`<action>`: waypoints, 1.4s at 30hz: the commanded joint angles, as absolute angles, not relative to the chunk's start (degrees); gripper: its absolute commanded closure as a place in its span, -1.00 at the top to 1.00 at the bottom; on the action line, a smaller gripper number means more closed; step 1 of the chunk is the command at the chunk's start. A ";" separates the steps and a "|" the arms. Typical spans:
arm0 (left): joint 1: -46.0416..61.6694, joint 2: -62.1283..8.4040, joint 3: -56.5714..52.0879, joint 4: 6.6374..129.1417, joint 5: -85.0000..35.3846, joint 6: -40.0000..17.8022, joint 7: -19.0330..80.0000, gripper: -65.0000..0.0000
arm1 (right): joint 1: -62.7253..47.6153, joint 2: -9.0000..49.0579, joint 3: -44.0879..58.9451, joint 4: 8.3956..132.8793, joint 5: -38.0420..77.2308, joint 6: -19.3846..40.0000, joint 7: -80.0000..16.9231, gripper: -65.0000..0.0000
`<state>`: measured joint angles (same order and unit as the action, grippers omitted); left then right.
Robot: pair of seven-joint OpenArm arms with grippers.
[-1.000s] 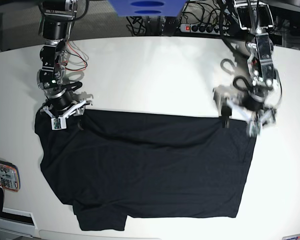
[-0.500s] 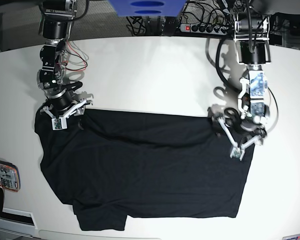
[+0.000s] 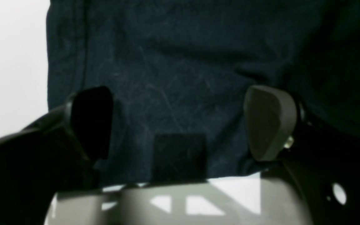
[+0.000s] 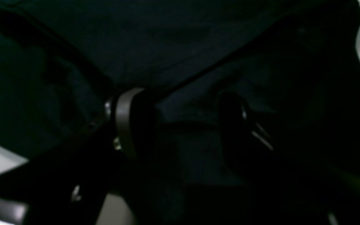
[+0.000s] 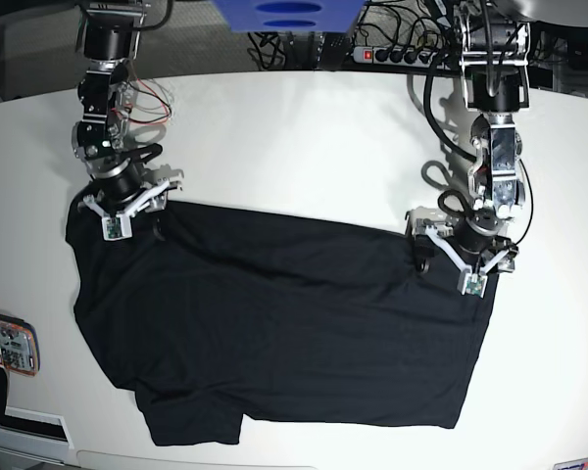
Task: Fold the T-shirt properly
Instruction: 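Grasp the shirt edge with both grippers and drag it back toward the robot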
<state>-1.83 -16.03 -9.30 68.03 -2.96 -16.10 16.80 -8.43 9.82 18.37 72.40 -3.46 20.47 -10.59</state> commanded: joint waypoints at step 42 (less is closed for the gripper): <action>35.65 -10.77 -21.32 99.38 2.86 -17.27 28.44 1.00 | -26.51 10.33 21.23 81.80 -6.55 20.79 -15.43 0.07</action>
